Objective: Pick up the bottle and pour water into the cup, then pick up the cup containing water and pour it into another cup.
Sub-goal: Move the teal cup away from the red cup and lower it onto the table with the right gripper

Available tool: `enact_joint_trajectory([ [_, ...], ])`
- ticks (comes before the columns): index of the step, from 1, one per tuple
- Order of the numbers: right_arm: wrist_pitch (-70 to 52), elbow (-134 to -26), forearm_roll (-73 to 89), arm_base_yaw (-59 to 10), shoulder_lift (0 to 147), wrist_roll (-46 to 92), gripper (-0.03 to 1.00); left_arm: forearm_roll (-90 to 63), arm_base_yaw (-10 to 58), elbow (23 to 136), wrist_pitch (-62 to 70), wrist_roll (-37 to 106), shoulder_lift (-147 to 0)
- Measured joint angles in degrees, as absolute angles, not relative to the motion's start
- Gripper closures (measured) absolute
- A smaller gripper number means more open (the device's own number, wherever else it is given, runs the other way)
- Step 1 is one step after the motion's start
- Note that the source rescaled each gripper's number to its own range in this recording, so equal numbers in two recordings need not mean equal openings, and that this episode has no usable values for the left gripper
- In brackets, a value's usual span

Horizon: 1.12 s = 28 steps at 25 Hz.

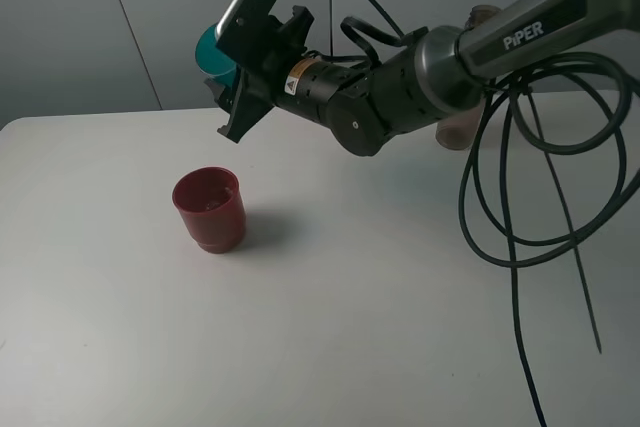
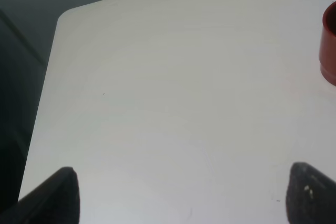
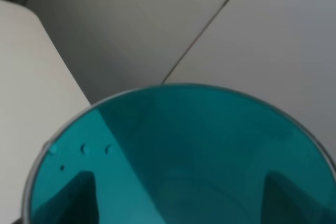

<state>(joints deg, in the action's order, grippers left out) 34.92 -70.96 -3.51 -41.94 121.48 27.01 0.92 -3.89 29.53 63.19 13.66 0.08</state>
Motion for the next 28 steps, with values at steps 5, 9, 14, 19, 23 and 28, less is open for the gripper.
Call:
enact_joint_trajectory([
  [5,26.8,-71.0,-3.2,-39.4,121.3,14.1,0.92,0.9,-3.9,29.5,63.2,13.7,0.1],
  [9,22.7,-71.0,-3.3,-36.4,121.3,11.8,0.92,0.9,-3.9,29.5,63.2,13.7,0.1],
  [14,23.3,-70.5,-3.5,-32.4,122.8,7.6,0.92,0.9,-3.9,29.5,63.2,13.7,0.1],
  [19,32.6,-70.5,-5.2,-29.8,127.6,1.3,0.92,0.9,-3.9,29.5,63.2,13.7,0.1],
  [23,40.0,-70.5,-5.5,-29.6,131.1,0.0,0.92,0.9,-3.9,29.5,63.2,13.7,0.1],
  [28,40.8,-70.5,-5.1,-29.6,134.7,0.0,0.92,0.9,-3.9,29.5,63.2,13.7,0.1],
])
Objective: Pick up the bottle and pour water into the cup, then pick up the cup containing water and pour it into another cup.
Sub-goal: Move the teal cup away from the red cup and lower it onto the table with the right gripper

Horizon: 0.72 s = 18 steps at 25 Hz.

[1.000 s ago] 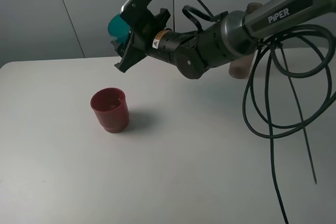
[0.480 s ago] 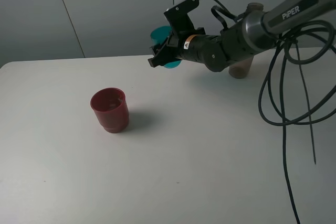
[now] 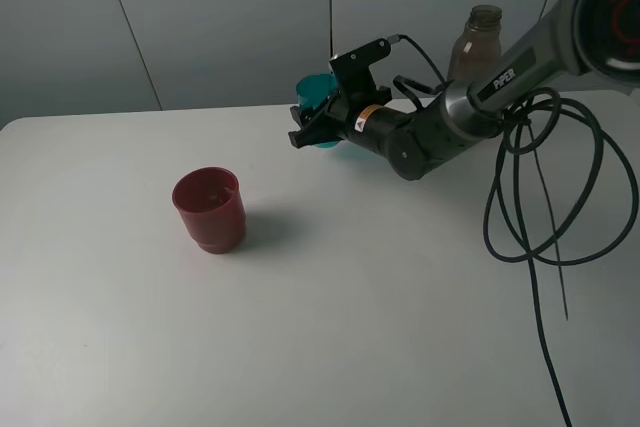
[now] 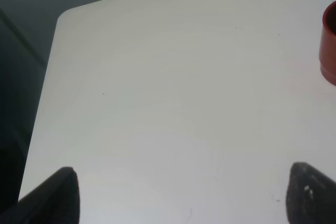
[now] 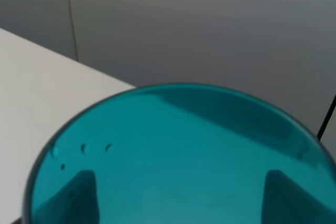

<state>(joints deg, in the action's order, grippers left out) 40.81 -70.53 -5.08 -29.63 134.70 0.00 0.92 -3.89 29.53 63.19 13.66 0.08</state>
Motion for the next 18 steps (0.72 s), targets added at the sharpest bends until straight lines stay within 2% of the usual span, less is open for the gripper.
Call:
enact_joint_trajectory([
  [18,38.7,-70.5,-4.8,-29.6,136.0,-0.8,0.92,0.9,-3.9,29.5,63.2,13.8,0.1],
])
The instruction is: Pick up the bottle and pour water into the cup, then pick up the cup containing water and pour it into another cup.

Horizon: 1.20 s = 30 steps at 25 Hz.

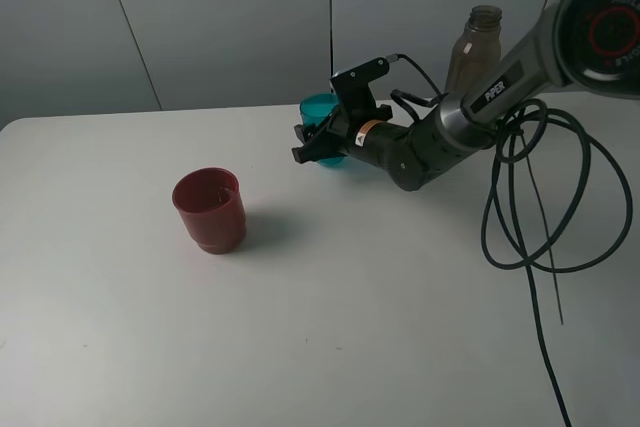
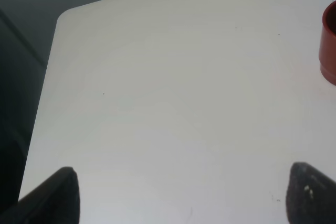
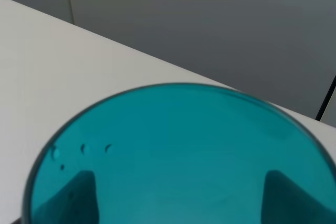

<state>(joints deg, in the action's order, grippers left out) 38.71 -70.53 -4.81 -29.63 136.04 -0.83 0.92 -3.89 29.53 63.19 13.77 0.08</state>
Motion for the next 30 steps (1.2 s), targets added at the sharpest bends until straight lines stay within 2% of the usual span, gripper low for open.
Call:
enact_joint_trajectory([
  [3,38.6,-70.5,-4.8,-29.6,136.1,-0.8,0.91,0.9,-3.9,29.5,63.2,13.8,0.1],
  [4,38.6,-70.5,-4.8,-29.6,136.1,-0.8,0.83,0.9,-3.9,29.5,63.2,13.8,0.1],
  [6,38.6,-70.5,-4.8,-29.6,136.1,-0.9,0.47,0.9,-3.9,29.5,63.2,13.8,0.1],
  [8,38.6,-70.5,-4.8,-29.6,136.1,-0.9,0.21,0.9,-3.9,29.5,63.2,13.8,0.1],
  [10,38.0,-70.5,-4.8,-29.6,136.1,-1.1,0.02,0.9,-3.9,29.5,63.2,13.8,0.1],
  [12,35.3,-70.5,-4.8,-29.6,135.8,-1.1,-0.02,0.9,-3.9,29.5,63.2,13.8,0.1],
  [16,24.2,-70.4,-4.8,-29.6,132.1,-1.1,-0.03,0.9,-3.9,29.5,63.2,13.8,0.1],
  [25,-8.7,-69.3,-4.9,-29.6,120.7,-1.1,-0.03,0.9,-3.9,29.5,63.2,13.8,0.1],
  [30,-17.1,-65.5,-4.9,-29.6,112.7,-1.1,-0.03,0.9,-3.9,29.5,63.2,13.8,0.1],
])
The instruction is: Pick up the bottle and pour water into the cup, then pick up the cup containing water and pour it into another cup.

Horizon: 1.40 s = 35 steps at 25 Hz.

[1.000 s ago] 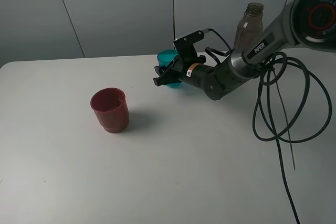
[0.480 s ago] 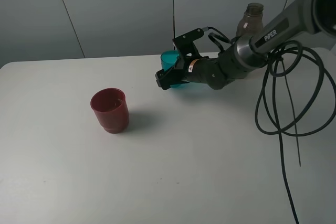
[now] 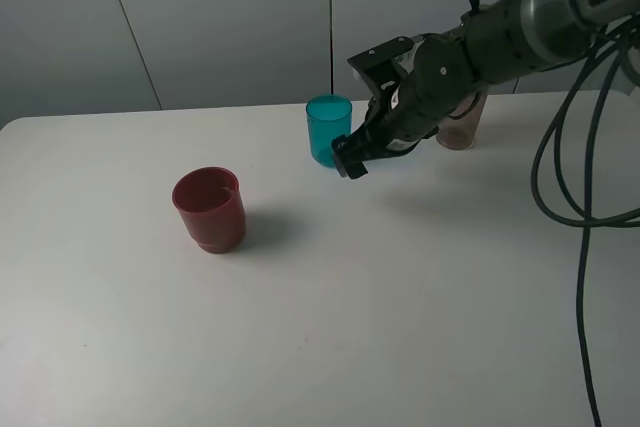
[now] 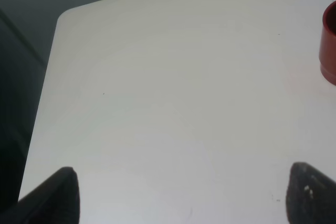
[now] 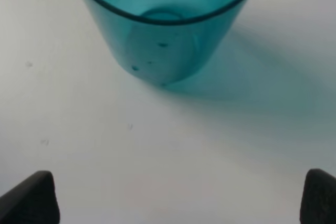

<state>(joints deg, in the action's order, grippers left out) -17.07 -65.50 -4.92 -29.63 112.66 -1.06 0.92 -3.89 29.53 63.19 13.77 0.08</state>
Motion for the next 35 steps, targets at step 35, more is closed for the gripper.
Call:
enact_joint_trajectory([
  [35,-60.2,-31.8,0.8,-29.6,9.8,-2.0,-0.03,0.9,-3.9,29.5,63.2,13.8,0.1],
])
